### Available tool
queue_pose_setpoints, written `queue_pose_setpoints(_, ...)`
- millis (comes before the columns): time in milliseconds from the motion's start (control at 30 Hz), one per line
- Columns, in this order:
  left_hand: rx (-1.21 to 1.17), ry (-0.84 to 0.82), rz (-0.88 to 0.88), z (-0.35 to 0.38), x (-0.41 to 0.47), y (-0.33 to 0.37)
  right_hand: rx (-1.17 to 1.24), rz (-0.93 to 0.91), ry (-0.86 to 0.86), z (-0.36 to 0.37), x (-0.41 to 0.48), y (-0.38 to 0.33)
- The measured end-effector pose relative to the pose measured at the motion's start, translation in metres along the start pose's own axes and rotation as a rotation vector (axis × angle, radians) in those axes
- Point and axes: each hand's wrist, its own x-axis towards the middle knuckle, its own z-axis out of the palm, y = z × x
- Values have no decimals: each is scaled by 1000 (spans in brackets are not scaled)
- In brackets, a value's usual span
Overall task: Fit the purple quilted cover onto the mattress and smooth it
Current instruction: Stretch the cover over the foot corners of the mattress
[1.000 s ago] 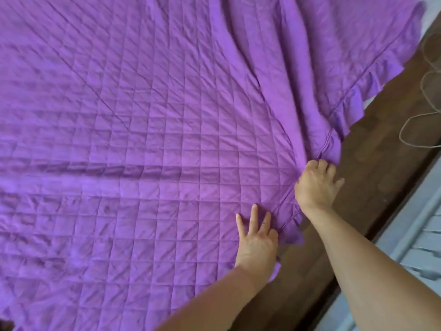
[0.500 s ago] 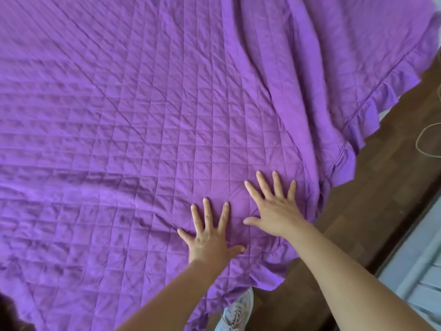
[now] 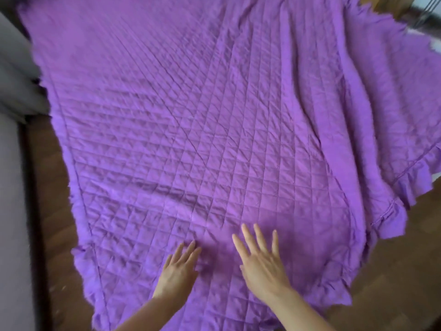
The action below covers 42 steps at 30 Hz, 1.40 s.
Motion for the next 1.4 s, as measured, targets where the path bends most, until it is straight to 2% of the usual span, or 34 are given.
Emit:
queue_pose_setpoints(67,32,-78,-61,14,-17,-36,45,-31,-30,8,-1,-24)
queue_pose_setpoints(200,65,-162,-40,10,-63,-81,33,-42,-190,15,5,-85)
queue_pose_setpoints(300,28,-294,-57,18,-92,-100,-28,-29,-309,23,-10,-108)
queue_pose_setpoints(400,102,-385,29,25,-123,-119,-88,-45,-385,36,-38,-122)
queue_pose_setpoints(500,214,-352,136,39,-139,-138,-111,-71,-376,38,-59,-135)
queue_pose_setpoints(600,237,-272,259,31,-145,-141,-123,-203,-409,38,-73,-157)
queue_pose_setpoints(733,211,-243,299,21,-152,-137,-178,-251,-426,44,-80,-176)
queue_pose_setpoints(900,202,-73,306,23,-154,-129,-174,-249,-344,45,-80,-180)
queue_pose_setpoints(1033,218,-72,328,25,-168,-129,-179,-300,-368,50,-98,-186)
queue_pose_setpoints(1133,218,-209,243,30,-172,-126,-145,-296,-447,53,-99,-190)
queue_pose_setpoints(1167,203,-248,196,24,-168,-124,-132,-240,-450,50,-93,-190)
queue_pose_setpoints(1233,101,-368,95,23,-164,-111,-44,-203,-541,46,-95,-194)
queue_pose_setpoints(1300,-96,-408,-39,-2,-156,-101,110,-116,-444,15,-80,-193)
queue_pose_setpoints(1333,-210,-396,-90,-8,-149,-96,163,-35,-454,5,-72,-192)
queue_pose_setpoints(1400,-390,-300,-147,-44,-137,-89,323,72,-408,-31,-62,-194)
